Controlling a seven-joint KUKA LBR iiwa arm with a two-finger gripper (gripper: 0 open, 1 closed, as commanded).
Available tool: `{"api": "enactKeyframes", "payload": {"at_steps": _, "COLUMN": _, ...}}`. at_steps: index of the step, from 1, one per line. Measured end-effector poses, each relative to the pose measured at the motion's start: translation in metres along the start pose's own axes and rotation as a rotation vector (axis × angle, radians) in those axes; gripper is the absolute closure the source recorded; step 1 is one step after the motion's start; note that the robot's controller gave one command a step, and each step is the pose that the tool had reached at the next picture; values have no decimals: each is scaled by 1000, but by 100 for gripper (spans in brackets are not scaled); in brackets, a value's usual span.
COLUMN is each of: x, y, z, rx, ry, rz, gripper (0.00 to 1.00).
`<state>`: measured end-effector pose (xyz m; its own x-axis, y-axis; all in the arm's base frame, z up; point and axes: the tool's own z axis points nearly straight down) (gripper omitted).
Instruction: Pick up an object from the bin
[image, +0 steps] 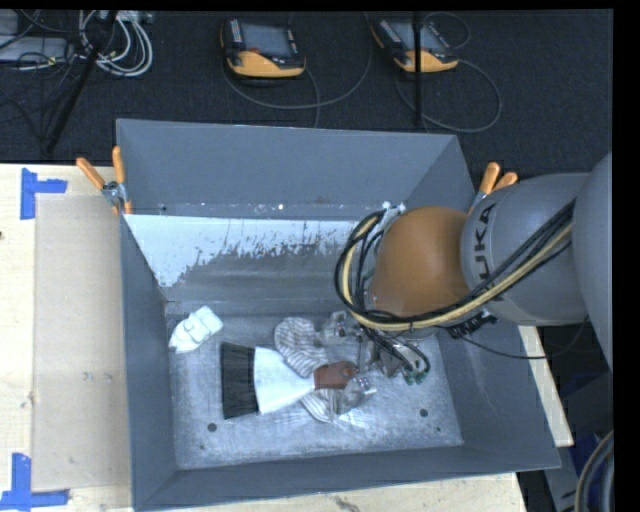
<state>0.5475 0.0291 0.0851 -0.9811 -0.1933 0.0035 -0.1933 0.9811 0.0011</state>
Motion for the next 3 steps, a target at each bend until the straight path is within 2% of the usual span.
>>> {"api": "enactKeyframes", "payload": {"at_steps": 1, "x": -1, "y": -2, "z": -12, "rx": 0, "ry": -4, "rz": 115, "gripper": 0}}
{"api": "enactKeyframes", "payload": {"at_steps": 2, "x": 10, "y": 9, "z": 10, "rx": 2, "ry": -5, "rz": -32, "gripper": 0}}
{"api": "enactKeyframes", "payload": {"at_steps": 3, "x": 7, "y": 12, "z": 8, "rx": 2, "ry": -3, "rz": 51, "gripper": 100}}
